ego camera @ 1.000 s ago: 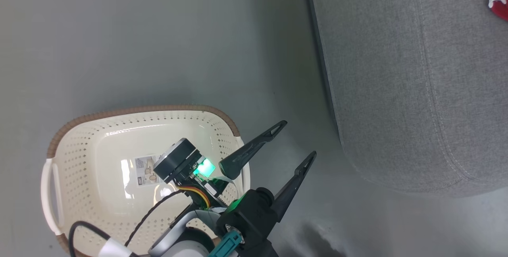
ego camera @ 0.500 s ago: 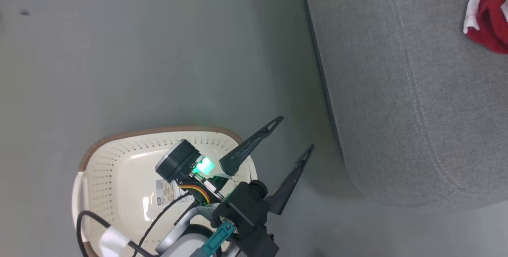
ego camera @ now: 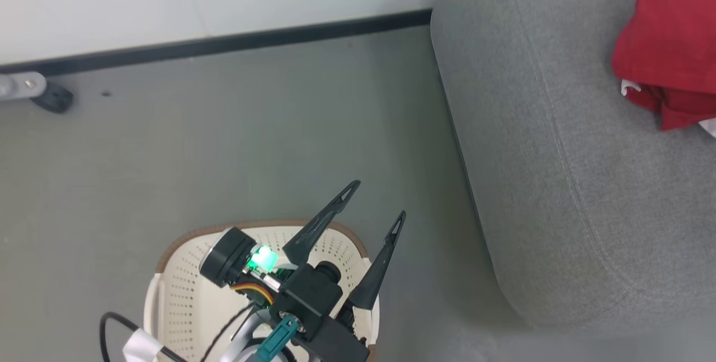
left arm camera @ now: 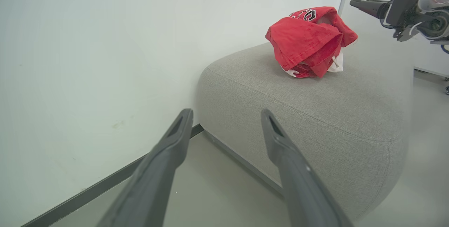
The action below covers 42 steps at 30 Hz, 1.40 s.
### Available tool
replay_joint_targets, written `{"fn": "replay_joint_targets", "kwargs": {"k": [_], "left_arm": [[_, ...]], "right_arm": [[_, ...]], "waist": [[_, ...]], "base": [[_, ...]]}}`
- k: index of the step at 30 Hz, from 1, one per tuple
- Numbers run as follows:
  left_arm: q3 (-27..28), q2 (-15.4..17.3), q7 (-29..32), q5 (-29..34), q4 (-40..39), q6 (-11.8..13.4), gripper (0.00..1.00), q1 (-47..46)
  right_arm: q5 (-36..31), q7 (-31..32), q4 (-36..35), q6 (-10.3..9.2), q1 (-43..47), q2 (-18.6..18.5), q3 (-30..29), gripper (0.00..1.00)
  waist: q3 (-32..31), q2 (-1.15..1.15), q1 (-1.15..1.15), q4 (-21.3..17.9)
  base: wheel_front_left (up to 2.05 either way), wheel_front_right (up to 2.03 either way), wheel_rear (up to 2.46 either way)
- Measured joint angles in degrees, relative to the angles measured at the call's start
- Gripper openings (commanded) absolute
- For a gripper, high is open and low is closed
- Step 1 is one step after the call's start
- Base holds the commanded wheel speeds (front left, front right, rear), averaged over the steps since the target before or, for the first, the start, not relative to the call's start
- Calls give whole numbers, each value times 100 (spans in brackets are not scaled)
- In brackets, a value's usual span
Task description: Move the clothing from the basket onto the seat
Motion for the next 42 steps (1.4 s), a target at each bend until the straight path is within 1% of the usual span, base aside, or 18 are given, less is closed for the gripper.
{"fn": "replay_joint_targets", "kwargs": {"k": [7, 11, 18, 20, 32, 34, 42], "left_arm": [[122, -36, -153, -224, 154, 146, 100, 319], [270, -34, -205, -274, 244, 204, 100, 500], [587, 8, -305, -514, 363, 400, 100, 990], [639, 10, -322, -547, 387, 403, 100, 1100], [1051, 79, -350, -667, 497, 508, 100, 1724], [1143, 86, -349, -668, 498, 546, 100, 1825], [1504, 99, -343, -828, 527, 556, 100, 2153]], "right_arm": [[-135, 1, -438, 0, 660, 325, 83, 100], [-192, 0, -728, 0, 1047, 544, 183, 100], [-358, 1, -1325, 21, 1712, 947, 459, 100], [-405, 1, -1488, 25, 1895, 1048, 520, 100], [-505, 1, -2201, 25, 2989, 1389, 782, 100], [-519, 1, -2307, 25, 3123, 1405, 820, 100], [-590, 1, -2710, 25, 3693, 1584, 1018, 100]], "waist": [[-504, 0, 0, 127], [-787, 0, 0, 213], [-1342, 0, 0, 378], [-1476, -1, -1, 415], [-2197, 0, 0, 644], [-2293, 0, 1, 678], [-2569, 0, 0, 781]], "base": [[0, 0, 0], [0, 0, 0], [0, 0, 0], [0, 0, 0], [0, 0, 0], [0, 0, 0], [0, 0, 0]]}}
